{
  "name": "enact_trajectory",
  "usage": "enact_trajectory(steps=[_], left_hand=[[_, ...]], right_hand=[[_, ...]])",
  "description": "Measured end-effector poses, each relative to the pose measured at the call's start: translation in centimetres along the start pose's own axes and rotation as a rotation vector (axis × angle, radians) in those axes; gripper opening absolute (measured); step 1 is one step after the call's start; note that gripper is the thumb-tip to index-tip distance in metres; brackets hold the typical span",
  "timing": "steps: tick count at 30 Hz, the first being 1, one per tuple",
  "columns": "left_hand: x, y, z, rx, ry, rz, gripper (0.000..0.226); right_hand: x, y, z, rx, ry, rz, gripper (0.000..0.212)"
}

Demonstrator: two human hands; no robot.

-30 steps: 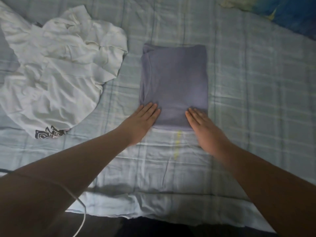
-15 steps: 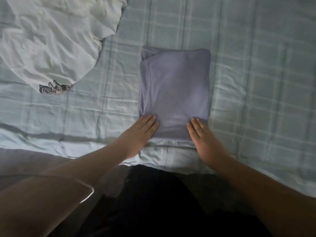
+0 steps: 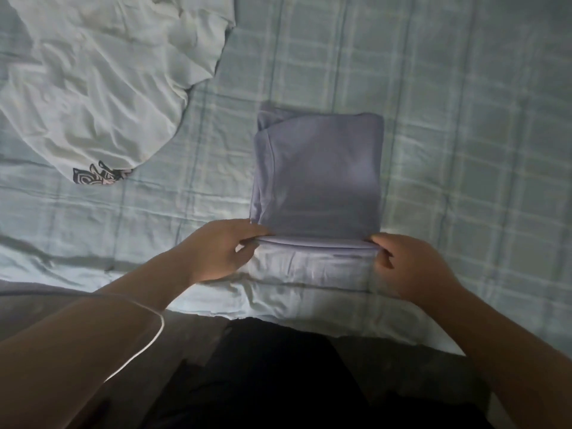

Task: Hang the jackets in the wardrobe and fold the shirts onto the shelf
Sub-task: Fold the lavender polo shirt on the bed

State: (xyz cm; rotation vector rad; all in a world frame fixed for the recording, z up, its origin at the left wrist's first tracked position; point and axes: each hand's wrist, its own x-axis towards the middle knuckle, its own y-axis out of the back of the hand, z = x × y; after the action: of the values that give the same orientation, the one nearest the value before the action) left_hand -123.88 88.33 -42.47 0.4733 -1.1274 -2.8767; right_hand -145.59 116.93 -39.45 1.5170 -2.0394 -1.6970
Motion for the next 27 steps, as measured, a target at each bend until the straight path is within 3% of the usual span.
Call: enact_trajectory(steps=[6,10,16,20,23,25,27], left_hand=[[7.2,4.2,0.1,-0.520,0.259,0.194,0.023],[12.8,5.8,-1.3,-0.569,0.389,0.333,0.017],[18.5,6.1,-3.9,-0.407,0.508,0.385,0.011],[20.0,5.7,-4.5,-0.365,0.525,0.404,0.033],[19.8,5.6,-4.3,-0.217,0.485,0.445,0.056],[19.1,5.5,-3.7,0.013,0.376,0.539,0.053],[18.2,4.8,-2.5,0.196,0.203,0.572,0.046]], right_hand=[[6.1,4.5,-0.1,0.265,-0.136,0.404,0.020],[11.9,5.7,0.1,0.390,-0.219,0.502,0.019],[19.5,5.6,1.3,0.245,-0.264,0.503,0.017],[21.6,4.9,2.0,0.225,-0.305,0.472,0.019],[21.6,4.7,1.4,0.259,-0.355,0.520,0.024],[20.6,4.6,0.3,0.257,-0.330,0.661,0.028],[19.0,4.0,-1.1,0.166,-0.172,0.717,0.030]])
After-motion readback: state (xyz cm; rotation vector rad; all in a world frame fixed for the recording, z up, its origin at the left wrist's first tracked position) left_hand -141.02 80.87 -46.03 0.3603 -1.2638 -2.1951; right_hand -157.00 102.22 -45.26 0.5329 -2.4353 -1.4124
